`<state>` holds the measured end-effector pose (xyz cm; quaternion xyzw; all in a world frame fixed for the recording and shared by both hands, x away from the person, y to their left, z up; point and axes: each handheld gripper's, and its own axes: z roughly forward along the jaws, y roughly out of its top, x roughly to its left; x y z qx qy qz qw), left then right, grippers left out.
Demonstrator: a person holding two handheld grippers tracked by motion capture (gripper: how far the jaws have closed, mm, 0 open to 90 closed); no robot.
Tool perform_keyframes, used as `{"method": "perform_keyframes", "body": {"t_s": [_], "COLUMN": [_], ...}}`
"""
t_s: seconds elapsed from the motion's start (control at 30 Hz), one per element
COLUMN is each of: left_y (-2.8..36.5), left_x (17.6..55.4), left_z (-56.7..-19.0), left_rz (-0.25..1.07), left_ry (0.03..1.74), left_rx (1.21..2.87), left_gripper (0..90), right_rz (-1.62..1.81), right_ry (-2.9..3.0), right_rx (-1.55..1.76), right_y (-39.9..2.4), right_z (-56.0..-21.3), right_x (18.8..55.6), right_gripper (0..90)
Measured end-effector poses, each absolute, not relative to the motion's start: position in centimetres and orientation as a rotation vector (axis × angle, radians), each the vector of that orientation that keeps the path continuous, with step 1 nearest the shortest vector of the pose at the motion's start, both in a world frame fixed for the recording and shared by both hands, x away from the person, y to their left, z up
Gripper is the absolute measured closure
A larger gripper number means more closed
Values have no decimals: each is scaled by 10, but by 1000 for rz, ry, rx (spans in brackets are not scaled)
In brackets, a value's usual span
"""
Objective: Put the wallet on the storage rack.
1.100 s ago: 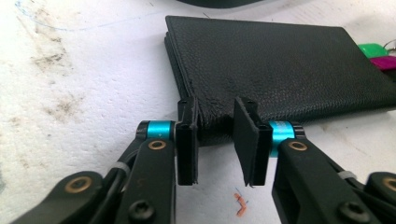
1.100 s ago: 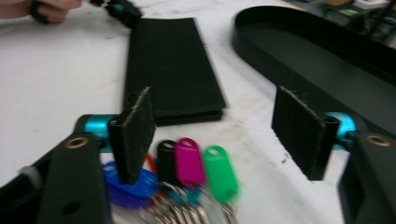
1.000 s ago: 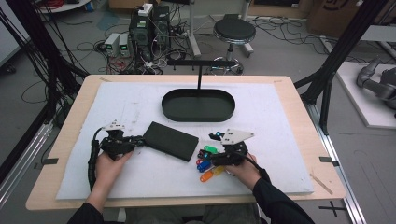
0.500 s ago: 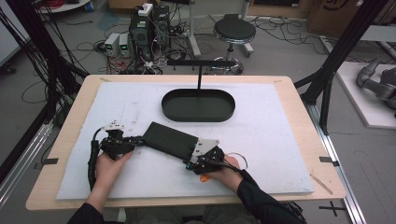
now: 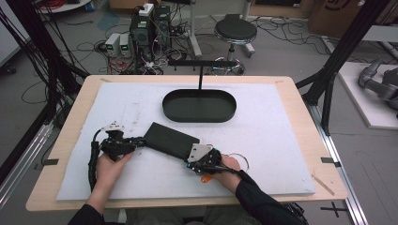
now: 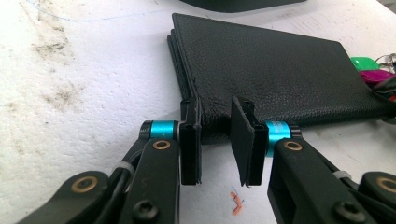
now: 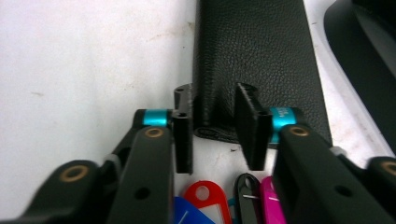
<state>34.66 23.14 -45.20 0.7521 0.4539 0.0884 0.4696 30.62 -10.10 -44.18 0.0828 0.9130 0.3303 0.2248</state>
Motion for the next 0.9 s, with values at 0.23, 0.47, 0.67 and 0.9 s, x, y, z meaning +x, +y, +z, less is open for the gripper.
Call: {"method": "perform_keyframes", "body": {"t_s": [0.23, 0.47, 0.67, 0.9], "left_y": [231, 232, 214, 196], "left_x": [346, 346, 345, 343], "left_z": [-450, -448, -433, -420], "left_rz": [253, 259, 418, 585], "left_ry": [1085, 1036, 867, 666], "left_rx": [1828, 1793, 1875, 1963], "left_gripper": [609, 503, 467, 452], "right_rz": [1035, 1231, 1286, 1311], "right_ry": [2499, 2492, 2486, 2494], "right_rx": [301, 477, 535, 581], "right_y": [-112, -135, -148, -155], "right_z": [-431, -415, -406, -403], "right_x": [312, 326, 333, 337], "right_gripper": [794, 801, 802, 801]}}
